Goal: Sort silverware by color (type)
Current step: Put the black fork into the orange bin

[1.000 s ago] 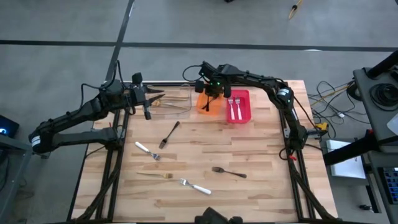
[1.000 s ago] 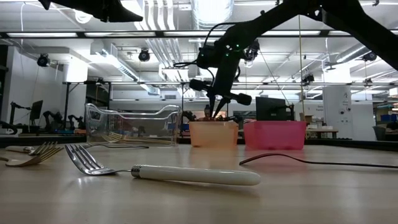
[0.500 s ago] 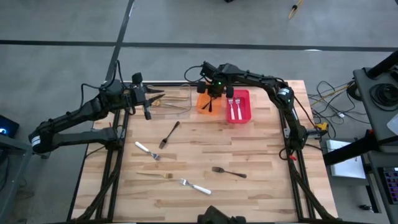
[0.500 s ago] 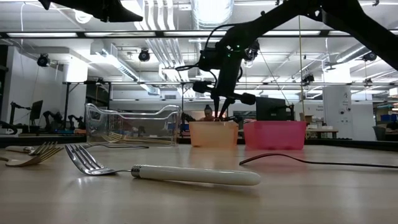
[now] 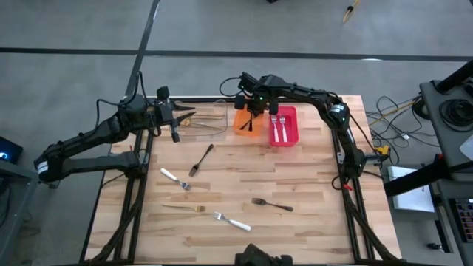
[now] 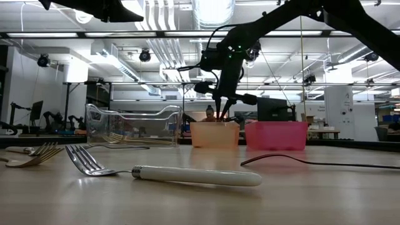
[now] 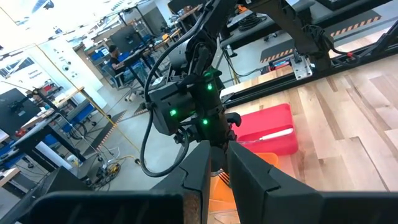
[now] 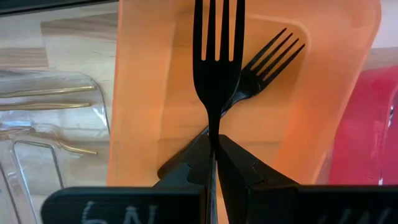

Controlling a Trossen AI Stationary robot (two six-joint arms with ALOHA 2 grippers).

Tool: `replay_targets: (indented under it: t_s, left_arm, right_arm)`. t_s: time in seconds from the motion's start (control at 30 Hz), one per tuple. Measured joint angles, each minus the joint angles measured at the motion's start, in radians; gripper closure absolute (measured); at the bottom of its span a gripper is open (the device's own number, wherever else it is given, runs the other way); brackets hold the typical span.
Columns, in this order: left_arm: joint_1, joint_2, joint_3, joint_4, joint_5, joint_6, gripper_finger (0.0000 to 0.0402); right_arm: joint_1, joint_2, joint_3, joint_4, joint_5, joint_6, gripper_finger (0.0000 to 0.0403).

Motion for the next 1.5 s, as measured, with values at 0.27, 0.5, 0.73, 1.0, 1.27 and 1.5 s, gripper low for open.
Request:
replay_targets:
  t_s: [0.27,0.5,0.73,1.0,1.27,1.5]
  left_arm:
    - [0.0,0.0,0.0,0.0,0.0,0.0,0.0363]
    - [0.0,0.0,0.0,0.0,0.0,0.0,0.0363]
    - [0.0,0.0,0.0,0.0,0.0,0.0,0.0363]
    - [0.0,0.0,0.0,0.0,0.0,0.0,0.0363]
    - [0.0,0.0,0.0,0.0,0.0,0.0,0.0363]
    - [0.0,0.0,0.0,0.0,0.0,0.0,0.0363]
  right_arm:
    - [0.0,0.0,0.0,0.007,0.015,-0.016,0.039]
    - [0.002,0.0,0.0,0.051,0.017,-0.026,0.039]
    - [0.005,0.0,0.0,0.051,0.006,-0.056,0.039]
    - [0.005,0.0,0.0,0.051,0.007,-0.054,0.039]
    - [0.007,0.0,0.0,0.052,-0.022,-0.084,0.039]
    - [0.01,0.0,0.0,0.049,0.006,-0.079,0.0366]
